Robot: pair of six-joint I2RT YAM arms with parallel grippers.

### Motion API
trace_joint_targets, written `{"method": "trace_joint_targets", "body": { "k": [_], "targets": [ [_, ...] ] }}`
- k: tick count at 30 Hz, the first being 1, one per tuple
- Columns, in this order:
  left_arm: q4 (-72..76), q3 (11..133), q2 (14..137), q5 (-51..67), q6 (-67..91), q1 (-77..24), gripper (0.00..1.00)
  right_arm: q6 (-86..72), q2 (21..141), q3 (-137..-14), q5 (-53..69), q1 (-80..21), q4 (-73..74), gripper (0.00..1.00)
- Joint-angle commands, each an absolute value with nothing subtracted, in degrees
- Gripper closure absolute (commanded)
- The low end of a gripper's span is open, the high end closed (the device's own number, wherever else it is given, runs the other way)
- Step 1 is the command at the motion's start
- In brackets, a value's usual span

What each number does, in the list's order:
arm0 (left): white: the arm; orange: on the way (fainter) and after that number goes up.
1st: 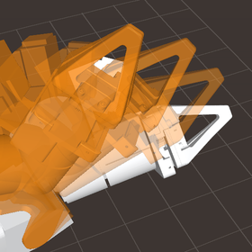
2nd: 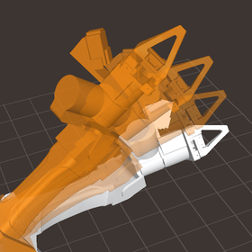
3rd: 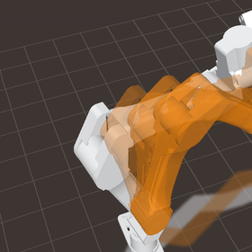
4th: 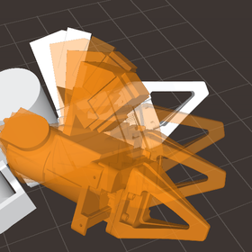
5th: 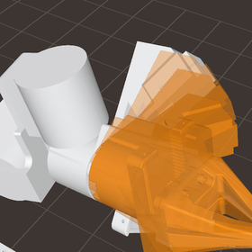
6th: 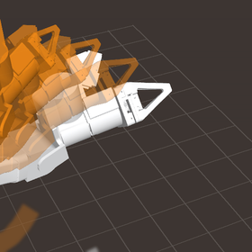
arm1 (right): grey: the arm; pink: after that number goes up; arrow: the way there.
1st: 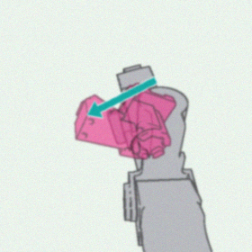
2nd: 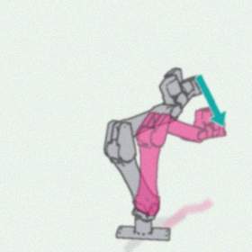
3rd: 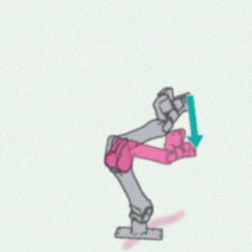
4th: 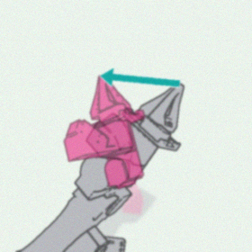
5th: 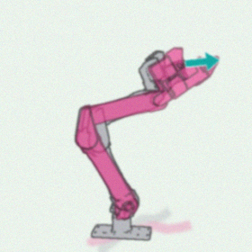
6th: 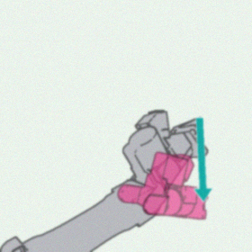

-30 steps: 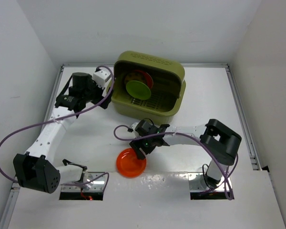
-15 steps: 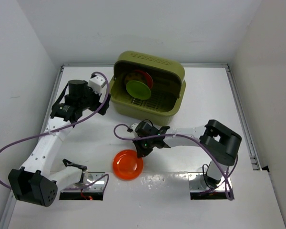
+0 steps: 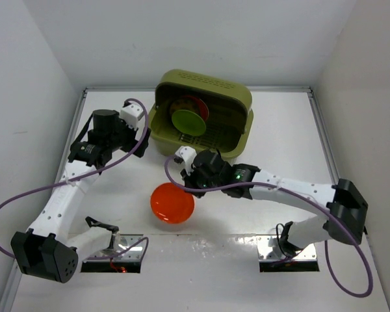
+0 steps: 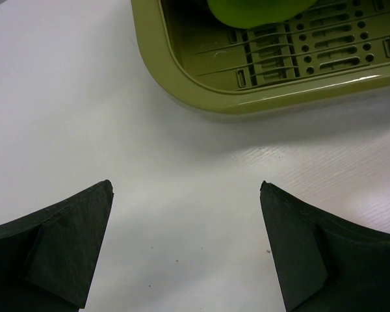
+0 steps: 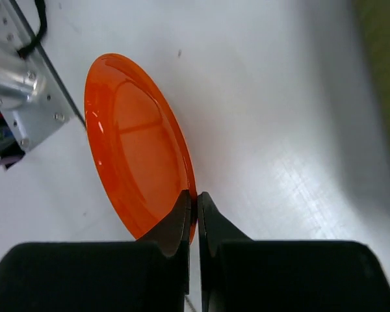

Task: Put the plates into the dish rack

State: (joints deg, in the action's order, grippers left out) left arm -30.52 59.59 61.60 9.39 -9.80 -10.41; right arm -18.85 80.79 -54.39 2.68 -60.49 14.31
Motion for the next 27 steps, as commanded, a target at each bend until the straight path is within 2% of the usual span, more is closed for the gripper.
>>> {"method": "trace_joint_targets", "body": {
  "k": [1,6,10,16,21,27],
  "targets": [
    [-28.7,60.3,61.3,8.2,-9.0,-9.7,0.00,-11.3,77.6,-61.6,-2.3,-60.2,14.7,1.00],
    [-28.2,62.3,63.2,6.9,-9.0,-9.1,0.00,-5.5,77.7,-68.8,-4.8,-55.8,17.3,1.00],
    [-28.2,64.5,65.9,6.9,-9.0,-7.9,0.00,-0.5,80.1,-79.2,-6.6,-51.2,17.1,1.00],
    [-27.7,67.1,70.6,12.0,-7.8,-5.6,0.00,6.2,86.2,-92.1,-10.4,-43.3,13.1,1.00],
    [-27.7,70.7,76.4,15.7,-7.8,-5.1,0.00,17.5,91.9,-94.1,-17.2,-40.3,6.9,1.00],
    [-27.2,76.7,84.8,17.5,-7.8,-5.1,0.00,32.8,94.6,-83.5,-21.2,-43.3,-6.0,1.00]
  ]
}}
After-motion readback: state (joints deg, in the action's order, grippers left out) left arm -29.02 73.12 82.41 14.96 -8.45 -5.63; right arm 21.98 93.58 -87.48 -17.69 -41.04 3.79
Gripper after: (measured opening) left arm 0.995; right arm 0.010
